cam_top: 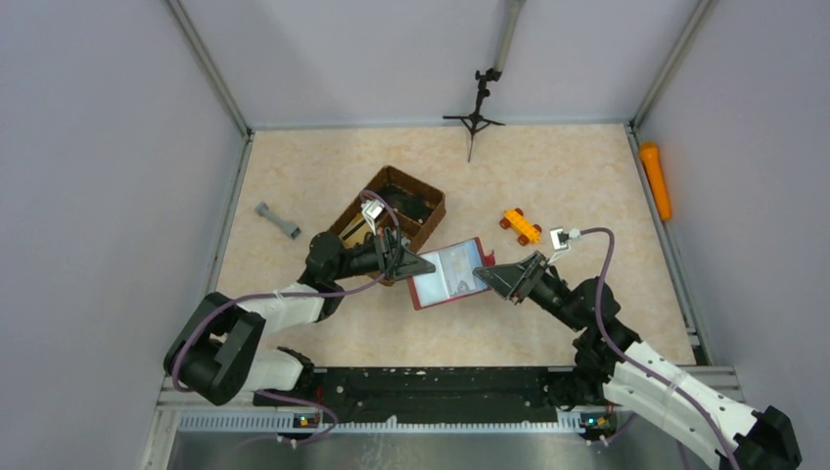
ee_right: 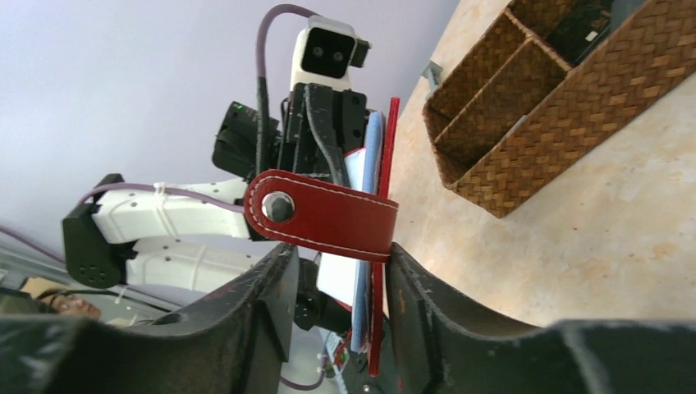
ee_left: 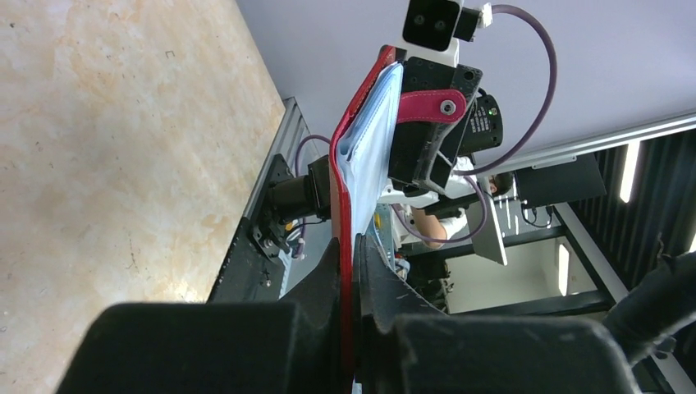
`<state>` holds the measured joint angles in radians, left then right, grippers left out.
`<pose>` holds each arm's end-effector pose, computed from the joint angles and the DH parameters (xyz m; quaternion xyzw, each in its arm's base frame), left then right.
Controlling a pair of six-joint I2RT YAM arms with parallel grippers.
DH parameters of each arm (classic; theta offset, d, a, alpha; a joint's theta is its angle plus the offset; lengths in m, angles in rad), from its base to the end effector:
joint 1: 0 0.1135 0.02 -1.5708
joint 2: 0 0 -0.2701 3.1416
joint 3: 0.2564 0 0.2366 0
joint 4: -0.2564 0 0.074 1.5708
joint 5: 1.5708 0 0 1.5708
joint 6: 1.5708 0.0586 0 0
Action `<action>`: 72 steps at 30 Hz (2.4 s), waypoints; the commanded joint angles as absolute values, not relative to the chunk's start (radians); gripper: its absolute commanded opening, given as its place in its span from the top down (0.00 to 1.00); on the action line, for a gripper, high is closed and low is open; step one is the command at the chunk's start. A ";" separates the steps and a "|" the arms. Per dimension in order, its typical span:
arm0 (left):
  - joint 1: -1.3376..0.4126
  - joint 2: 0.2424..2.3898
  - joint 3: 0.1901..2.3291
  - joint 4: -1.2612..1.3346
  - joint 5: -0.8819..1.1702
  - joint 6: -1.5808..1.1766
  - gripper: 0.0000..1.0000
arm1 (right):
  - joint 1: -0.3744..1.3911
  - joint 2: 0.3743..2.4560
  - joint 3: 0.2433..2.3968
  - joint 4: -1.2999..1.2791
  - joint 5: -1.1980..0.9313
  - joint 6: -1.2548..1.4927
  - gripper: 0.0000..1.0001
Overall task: Take the credit cards out of the card holder
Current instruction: Remove the credit card from the card holder.
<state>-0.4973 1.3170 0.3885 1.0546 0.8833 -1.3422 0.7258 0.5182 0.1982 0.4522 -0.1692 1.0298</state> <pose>0.1960 -0.1579 0.2416 0.0474 0.6766 -0.7108 0.1862 0.1072 0.1083 0.2496 0.0366 0.6586 0.6122 0.4360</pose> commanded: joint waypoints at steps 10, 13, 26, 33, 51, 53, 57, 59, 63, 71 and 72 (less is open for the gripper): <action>-0.498 1.257 0.410 1.008 0.889 -1.278 1.00 | 0.730 0.528 0.250 0.431 -0.146 1.003 0.93; -0.499 1.248 0.414 0.985 0.888 -1.265 1.00 | 0.730 0.530 0.251 0.430 -0.148 1.003 0.97; -0.517 1.220 0.463 0.810 0.856 -1.167 1.00 | 0.732 0.753 0.302 0.693 -0.437 1.067 1.00; -0.522 1.211 0.482 0.770 0.851 -1.145 1.00 | 0.732 0.772 0.317 0.663 -0.431 1.043 1.00; -0.591 1.315 0.539 0.822 0.831 -1.159 0.90 | 0.750 0.805 0.349 0.540 -0.364 0.991 1.00; -0.596 1.325 0.543 0.834 0.830 -1.166 0.90 | 0.750 0.804 0.356 0.520 -0.365 0.983 1.00; -0.596 1.326 0.540 0.861 0.837 -1.175 0.83 | 0.750 0.759 0.377 0.401 -0.295 0.935 1.00; -0.597 1.318 0.535 0.853 0.832 -1.170 0.79 | 0.750 0.722 0.391 0.320 -0.236 0.910 1.00; -0.596 1.300 0.527 0.805 0.821 -1.142 0.64 | 0.750 0.666 0.418 0.167 -0.128 0.871 1.00; -0.598 1.267 0.512 0.814 0.818 -1.141 0.18 | 0.750 0.662 0.445 0.123 -0.113 0.848 1.00; -0.598 1.263 0.512 0.807 0.816 -1.135 0.16 | 0.750 0.661 0.452 0.108 -0.099 0.845 1.00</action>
